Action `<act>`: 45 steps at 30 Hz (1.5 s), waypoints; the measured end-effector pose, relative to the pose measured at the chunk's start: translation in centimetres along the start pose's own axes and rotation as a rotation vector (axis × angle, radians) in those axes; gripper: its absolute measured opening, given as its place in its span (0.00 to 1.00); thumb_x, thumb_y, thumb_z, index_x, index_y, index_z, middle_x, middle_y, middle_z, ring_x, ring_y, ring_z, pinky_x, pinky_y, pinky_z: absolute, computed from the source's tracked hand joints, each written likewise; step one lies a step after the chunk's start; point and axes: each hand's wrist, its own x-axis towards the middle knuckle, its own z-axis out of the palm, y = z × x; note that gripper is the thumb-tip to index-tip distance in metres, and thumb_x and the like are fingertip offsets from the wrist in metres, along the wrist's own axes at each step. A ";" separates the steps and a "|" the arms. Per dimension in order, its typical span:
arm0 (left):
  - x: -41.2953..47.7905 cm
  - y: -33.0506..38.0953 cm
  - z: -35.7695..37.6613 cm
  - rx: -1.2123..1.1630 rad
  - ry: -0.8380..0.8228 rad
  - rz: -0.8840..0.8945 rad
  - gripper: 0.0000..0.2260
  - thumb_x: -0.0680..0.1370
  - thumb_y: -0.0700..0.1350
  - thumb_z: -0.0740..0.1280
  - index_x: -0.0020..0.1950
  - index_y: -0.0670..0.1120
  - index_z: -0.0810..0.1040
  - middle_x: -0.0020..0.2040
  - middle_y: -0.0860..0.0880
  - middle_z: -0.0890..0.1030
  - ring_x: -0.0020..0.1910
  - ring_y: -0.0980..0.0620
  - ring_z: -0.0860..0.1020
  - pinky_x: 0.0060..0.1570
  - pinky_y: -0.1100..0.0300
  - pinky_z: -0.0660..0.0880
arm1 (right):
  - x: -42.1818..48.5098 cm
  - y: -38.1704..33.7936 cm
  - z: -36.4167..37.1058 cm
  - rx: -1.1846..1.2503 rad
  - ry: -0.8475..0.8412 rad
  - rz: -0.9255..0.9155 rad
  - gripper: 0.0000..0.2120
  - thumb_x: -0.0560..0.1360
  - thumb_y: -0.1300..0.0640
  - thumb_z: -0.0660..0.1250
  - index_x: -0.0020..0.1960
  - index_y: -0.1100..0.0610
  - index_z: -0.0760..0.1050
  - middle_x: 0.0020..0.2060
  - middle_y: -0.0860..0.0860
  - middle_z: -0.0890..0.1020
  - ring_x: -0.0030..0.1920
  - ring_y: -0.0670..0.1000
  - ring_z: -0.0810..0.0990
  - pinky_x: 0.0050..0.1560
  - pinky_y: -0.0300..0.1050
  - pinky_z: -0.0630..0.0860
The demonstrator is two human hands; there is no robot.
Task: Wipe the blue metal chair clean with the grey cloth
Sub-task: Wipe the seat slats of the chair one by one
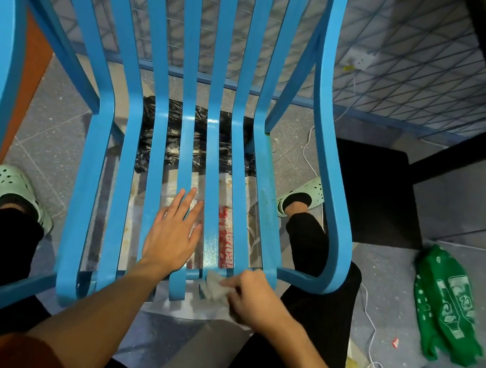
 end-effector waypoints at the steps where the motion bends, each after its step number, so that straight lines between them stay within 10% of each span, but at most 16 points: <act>1: 0.0 0.0 -0.1 -0.004 -0.006 0.003 0.25 0.84 0.54 0.51 0.81 0.50 0.54 0.82 0.51 0.47 0.80 0.51 0.42 0.76 0.47 0.54 | 0.7 -0.2 -1.1 0.023 0.007 -0.017 0.14 0.80 0.61 0.62 0.62 0.57 0.80 0.51 0.55 0.84 0.44 0.48 0.81 0.47 0.37 0.76; 4: 0.0 0.1 -0.2 -0.012 -0.011 0.004 0.25 0.85 0.54 0.48 0.81 0.51 0.53 0.82 0.51 0.46 0.80 0.51 0.41 0.76 0.47 0.53 | 3.5 -0.3 -4.6 0.209 0.174 -0.050 0.12 0.79 0.62 0.64 0.60 0.54 0.80 0.45 0.51 0.85 0.35 0.45 0.79 0.36 0.38 0.79; 9: -0.1 0.1 -0.2 -0.016 -0.006 -0.002 0.25 0.84 0.54 0.48 0.81 0.51 0.53 0.82 0.51 0.46 0.80 0.51 0.41 0.77 0.47 0.53 | 8.0 1.2 -4.1 0.237 0.389 -0.011 0.17 0.78 0.67 0.63 0.65 0.58 0.78 0.64 0.54 0.79 0.65 0.50 0.75 0.64 0.28 0.65; 13: 0.0 0.1 -0.2 -0.022 0.007 -0.003 0.24 0.85 0.54 0.49 0.81 0.51 0.55 0.82 0.52 0.47 0.80 0.52 0.41 0.76 0.48 0.52 | 6.7 2.2 0.1 0.028 0.360 -0.064 0.23 0.77 0.69 0.63 0.71 0.57 0.72 0.73 0.53 0.70 0.75 0.54 0.63 0.76 0.42 0.54; 17: -0.1 0.1 -0.2 -0.023 0.002 -0.002 0.24 0.85 0.54 0.49 0.81 0.51 0.54 0.82 0.52 0.46 0.80 0.51 0.41 0.76 0.48 0.51 | 2.7 3.6 2.1 0.038 0.343 -0.099 0.24 0.77 0.70 0.63 0.70 0.53 0.73 0.72 0.50 0.71 0.73 0.50 0.68 0.75 0.40 0.53; 22: 0.0 0.2 -0.3 -0.008 -0.003 0.002 0.25 0.85 0.55 0.47 0.81 0.51 0.53 0.82 0.52 0.45 0.80 0.52 0.40 0.76 0.51 0.47 | 0.2 3.3 0.0 0.271 0.280 -0.025 0.18 0.79 0.64 0.64 0.59 0.43 0.79 0.51 0.45 0.84 0.54 0.47 0.82 0.57 0.39 0.79; 26: -0.1 0.1 -0.2 -0.014 0.011 0.002 0.24 0.85 0.54 0.49 0.81 0.51 0.56 0.82 0.51 0.47 0.80 0.51 0.42 0.76 0.50 0.50 | 2.7 3.5 -3.1 0.723 0.276 0.015 0.10 0.77 0.67 0.67 0.55 0.59 0.83 0.48 0.54 0.86 0.49 0.51 0.84 0.55 0.51 0.80; 31: -0.1 0.1 -0.2 -0.029 0.017 0.000 0.24 0.85 0.54 0.49 0.81 0.51 0.57 0.82 0.52 0.47 0.80 0.52 0.41 0.75 0.51 0.48 | 5.3 3.7 -2.7 0.176 0.467 0.054 0.21 0.76 0.62 0.68 0.69 0.54 0.73 0.60 0.52 0.78 0.61 0.49 0.76 0.65 0.44 0.73; 38: -0.1 0.1 -0.2 -0.021 0.031 0.000 0.23 0.84 0.53 0.50 0.80 0.51 0.60 0.82 0.51 0.49 0.80 0.51 0.42 0.76 0.50 0.52 | 3.0 3.7 1.4 0.040 0.384 -0.108 0.34 0.79 0.52 0.65 0.79 0.49 0.52 0.73 0.46 0.60 0.69 0.46 0.68 0.70 0.43 0.67; 45: -0.2 0.2 -0.6 -0.053 0.030 0.006 0.23 0.84 0.53 0.53 0.79 0.50 0.61 0.82 0.51 0.49 0.80 0.50 0.43 0.76 0.48 0.54 | 3.3 4.2 1.0 0.186 0.486 -0.037 0.35 0.75 0.59 0.72 0.76 0.48 0.59 0.63 0.44 0.64 0.67 0.44 0.67 0.67 0.45 0.73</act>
